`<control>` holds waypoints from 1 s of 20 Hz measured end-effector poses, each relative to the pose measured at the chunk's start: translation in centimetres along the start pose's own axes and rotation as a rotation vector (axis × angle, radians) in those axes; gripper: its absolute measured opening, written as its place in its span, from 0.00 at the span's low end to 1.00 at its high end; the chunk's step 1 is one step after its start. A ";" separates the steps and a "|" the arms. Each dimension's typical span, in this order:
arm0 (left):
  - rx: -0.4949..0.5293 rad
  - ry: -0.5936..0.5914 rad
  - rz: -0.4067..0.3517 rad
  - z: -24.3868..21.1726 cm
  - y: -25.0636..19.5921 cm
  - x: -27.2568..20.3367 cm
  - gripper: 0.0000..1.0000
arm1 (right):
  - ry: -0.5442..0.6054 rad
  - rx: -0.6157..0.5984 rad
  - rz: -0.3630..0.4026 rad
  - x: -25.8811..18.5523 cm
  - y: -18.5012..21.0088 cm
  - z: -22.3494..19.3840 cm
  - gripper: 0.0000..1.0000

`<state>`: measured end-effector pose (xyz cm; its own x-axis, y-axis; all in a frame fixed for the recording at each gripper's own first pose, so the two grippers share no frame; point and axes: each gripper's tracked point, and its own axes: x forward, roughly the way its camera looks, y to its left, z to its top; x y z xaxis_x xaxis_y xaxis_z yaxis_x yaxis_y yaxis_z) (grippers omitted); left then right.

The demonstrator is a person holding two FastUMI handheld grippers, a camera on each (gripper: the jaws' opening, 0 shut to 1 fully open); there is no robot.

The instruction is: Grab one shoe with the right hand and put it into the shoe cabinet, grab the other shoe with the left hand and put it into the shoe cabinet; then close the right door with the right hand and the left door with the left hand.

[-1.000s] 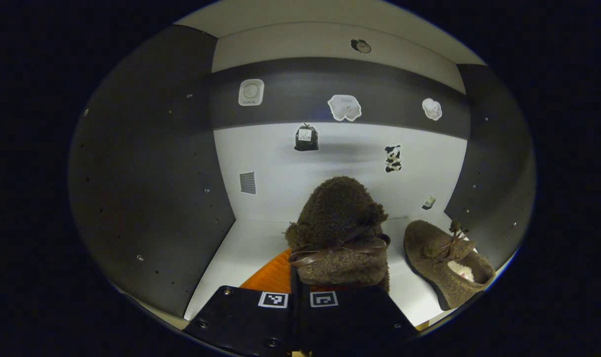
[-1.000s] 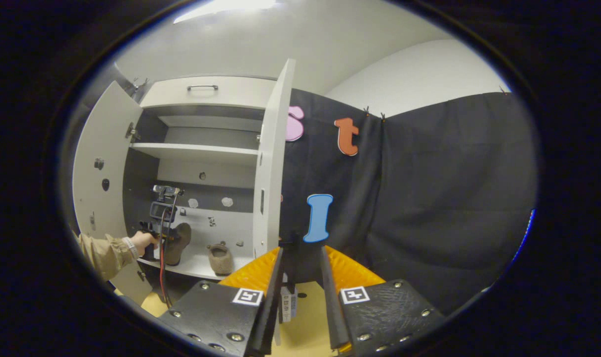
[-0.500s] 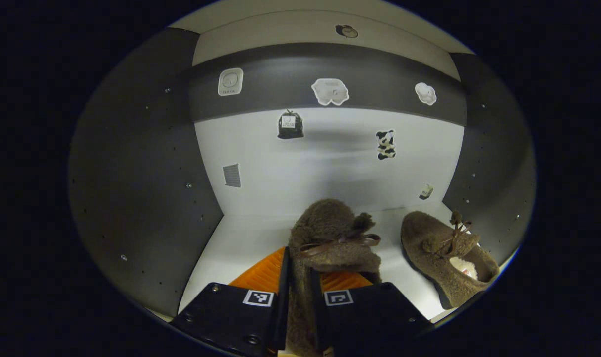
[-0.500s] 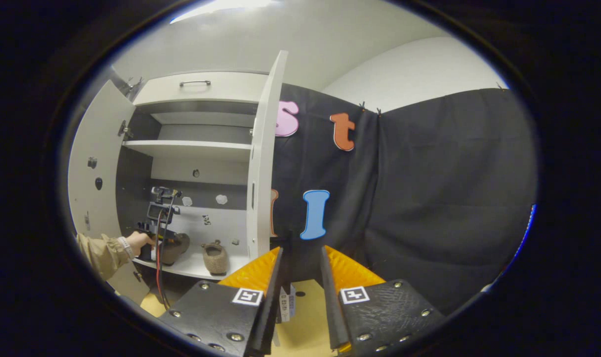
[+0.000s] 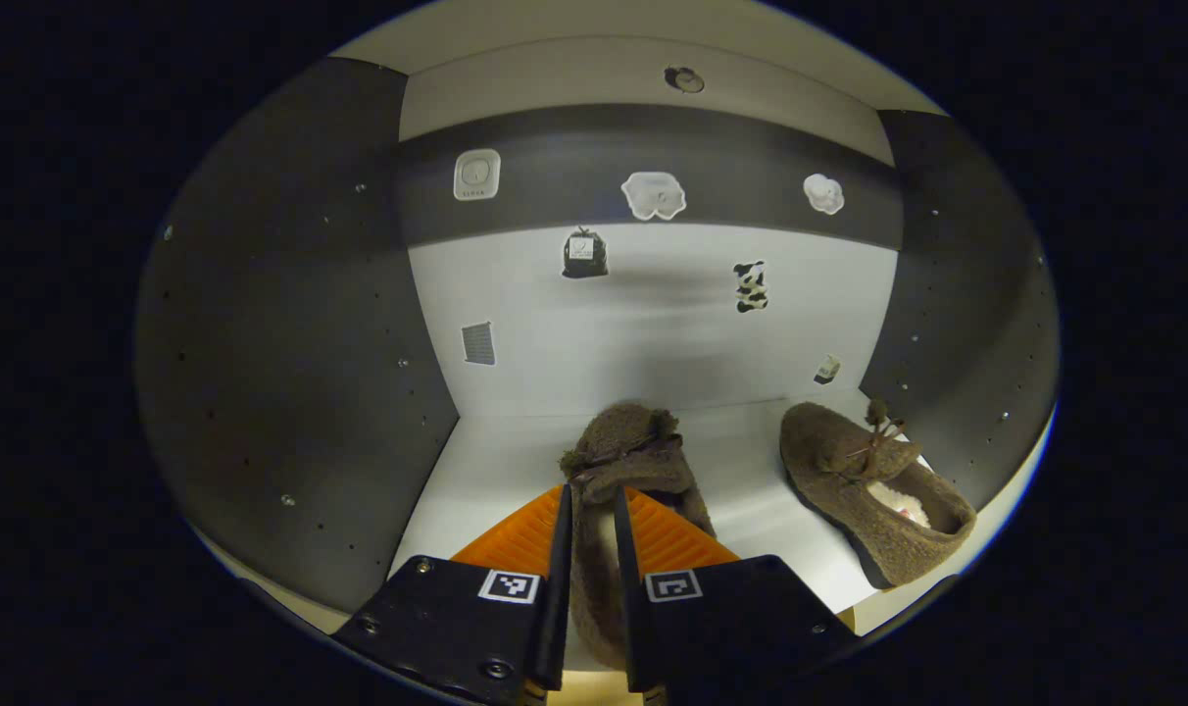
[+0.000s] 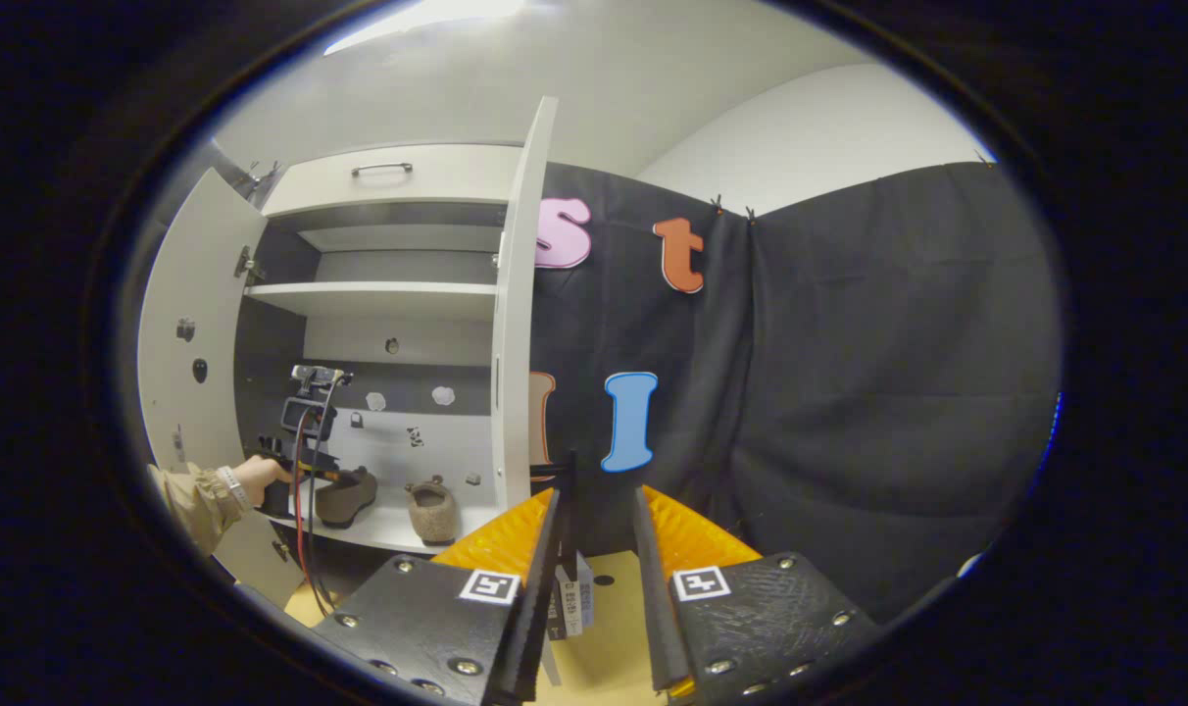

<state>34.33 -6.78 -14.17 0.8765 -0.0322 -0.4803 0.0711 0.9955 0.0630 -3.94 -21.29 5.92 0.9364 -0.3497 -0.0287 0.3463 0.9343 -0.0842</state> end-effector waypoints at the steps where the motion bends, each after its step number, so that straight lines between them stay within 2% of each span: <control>1: 0.017 -0.035 -0.009 0.9 -0.2 -1.2 0.24 | 0.000 -0.002 -0.001 -0.3 -0.3 -0.1 0.42; 4: 0.050 -0.127 -0.045 3.0 -1.0 -5.3 0.24 | 0.004 -0.004 0.008 -0.5 -0.5 -0.3 0.42; 9: 0.045 -0.259 -0.128 5.1 -2.6 -13.5 0.24 | 0.001 -0.013 0.031 -0.1 -0.7 -0.4 0.43; 12: 0.024 -0.341 -0.144 5.9 -2.3 -18.7 0.24 | -0.004 -0.031 0.040 0.5 -1.1 -0.4 0.43; 14: 0.022 -0.377 -0.153 5.9 -2.1 -21.8 0.23 | -0.001 -0.025 0.052 0.8 -1.2 -0.5 0.63; 16: 0.027 -0.410 -0.149 5.9 -1.5 -24.7 0.26 | 0.003 -0.006 0.060 1.4 -1.4 -0.7 0.65; 17: 0.031 -0.426 -0.154 5.9 -1.3 -26.0 0.36 | 0.006 0.003 0.063 1.9 -1.5 -0.9 0.63; 18: 0.031 -0.438 -0.155 5.7 -1.1 -27.3 0.47 | 0.011 0.011 0.072 2.2 -1.5 -1.1 0.66; 19: 0.027 -0.448 -0.152 5.6 -0.7 -28.3 0.57 | 0.019 0.020 0.083 2.5 -1.3 -1.3 0.70; 20: 0.022 -0.453 -0.146 5.4 -0.2 -29.3 0.68 | 0.026 0.029 0.090 2.8 -1.3 -1.6 0.79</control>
<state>11.19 -6.50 4.68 0.9757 -0.2119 -0.0556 0.2144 0.9758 0.0438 -1.85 -23.59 4.39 0.9621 -0.2658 -0.0612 0.2629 0.9635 -0.0509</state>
